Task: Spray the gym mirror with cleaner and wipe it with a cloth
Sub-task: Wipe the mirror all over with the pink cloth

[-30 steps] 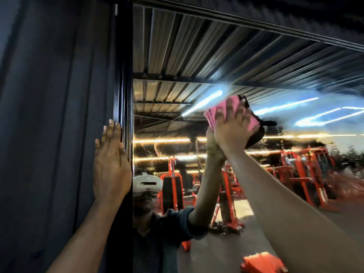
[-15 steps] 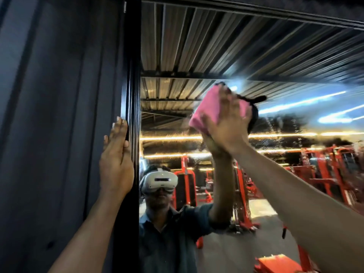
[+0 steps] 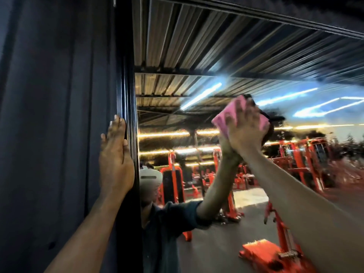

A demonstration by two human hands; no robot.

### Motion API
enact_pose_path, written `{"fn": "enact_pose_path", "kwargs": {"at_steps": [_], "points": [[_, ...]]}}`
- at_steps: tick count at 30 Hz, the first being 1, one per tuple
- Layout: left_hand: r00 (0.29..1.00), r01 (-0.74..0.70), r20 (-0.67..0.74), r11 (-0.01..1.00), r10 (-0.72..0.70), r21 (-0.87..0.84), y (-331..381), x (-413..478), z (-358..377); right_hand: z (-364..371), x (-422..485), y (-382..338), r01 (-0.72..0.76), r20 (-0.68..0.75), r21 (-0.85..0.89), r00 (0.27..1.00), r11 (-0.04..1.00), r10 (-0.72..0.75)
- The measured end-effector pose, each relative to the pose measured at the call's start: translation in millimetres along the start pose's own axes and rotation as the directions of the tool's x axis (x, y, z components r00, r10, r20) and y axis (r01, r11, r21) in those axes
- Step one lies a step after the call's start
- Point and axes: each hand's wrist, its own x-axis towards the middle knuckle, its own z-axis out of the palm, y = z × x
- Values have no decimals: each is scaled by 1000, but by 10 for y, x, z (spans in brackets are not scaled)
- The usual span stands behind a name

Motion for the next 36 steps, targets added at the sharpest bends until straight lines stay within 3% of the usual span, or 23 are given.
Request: {"fn": "enact_pose_path", "kwargs": {"at_steps": [1, 2, 4, 5, 7, 9, 10, 11, 13, 15, 17, 18, 19, 21, 22, 24, 26, 27, 29, 31, 32, 34, 36], "points": [[1000, -4, -3, 1000, 4, 6, 0, -2, 2, -32, 13, -88, -164, -38, 45, 985, 985, 166], [1000, -12, -5, 1000, 12, 10, -4, -6, 9, -11, -99, -224, -189, -92, 47, 977, 981, 193], [1000, -19, -7, 1000, 20, 19, -16, -11, 13, -72, -636, -622, 112, -46, -7, 993, 994, -112], [1000, -17, -5, 999, 17, 30, -18, -12, 15, -150, -1025, -802, 342, 76, 29, 936, 939, -343], [1000, -19, -2, 998, 19, 59, -19, -3, 14, -205, -1747, -851, 648, 278, 150, 697, 746, -661], [1000, -31, 3, 996, 31, 86, -21, 6, 8, -217, -1821, -621, 774, 309, 179, 542, 608, -781], [1000, -30, 5, 995, 30, 92, -18, 2, 2, -198, -1650, -468, 787, 286, 157, 543, 597, -790], [1000, -25, 7, 995, 25, 93, -16, -2, 1, -171, -1427, -322, 760, 254, 112, 601, 640, -758], [1000, -17, 10, 995, 16, 94, -1, -19, 7, -125, -867, 19, 560, 183, -35, 818, 828, -545], [1000, -12, 4, 994, 11, 107, 17, -28, 10, -112, -373, 356, 109, 140, -76, 985, 991, -98], [1000, -9, 0, 993, 9, 122, 29, -33, 16, -70, -154, 377, -314, 71, 50, 948, 948, 310], [1000, -11, 1, 992, 11, 126, 34, -35, 20, -53, -187, 242, -370, 35, 68, 929, 927, 368], [1000, -11, 3, 991, 10, 130, 35, -37, 20, -31, -311, 53, -315, 3, 43, 949, 948, 315], [1000, -9, 4, 992, 9, 129, 29, -32, 14, -59, -812, -450, 80, 42, -6, 996, 997, -80], [1000, -9, 4, 992, 9, 126, 23, -26, 12, -112, -1126, -660, 319, 148, 37, 936, 947, -321], [1000, -17, 5, 992, 16, 124, 5, -14, 6, -191, -1640, -842, 672, 302, 174, 659, 720, -689], [1000, -30, 5, 991, 29, 127, -13, -15, 4, -172, -1518, -724, 843, 291, 168, 454, 512, -842], [1000, -30, 6, 992, 29, 125, -17, -14, 6, -173, -1290, -663, 858, 248, 140, 453, 494, -856], [1000, -23, 13, 993, 22, 116, -12, -14, 10, -18, -699, -520, 747, 141, 38, 654, 664, -743], [1000, -14, 18, 993, 12, 115, 0, -23, 9, 78, -106, -381, 382, 9, -28, 924, 924, -382], [1000, -15, 15, 993, 14, 115, 5, -25, 12, 125, 99, -360, 141, -26, -7, 990, 990, -142], [1000, -19, 3, 994, 19, 106, 6, -24, 12, 189, 128, -546, -140, -68, 59, 987, 988, 144], [1000, -17, -3, 995, 17, 101, 1, -20, 13, 128, -271, -944, 62, -63, 64, 996, 996, -58]]}}
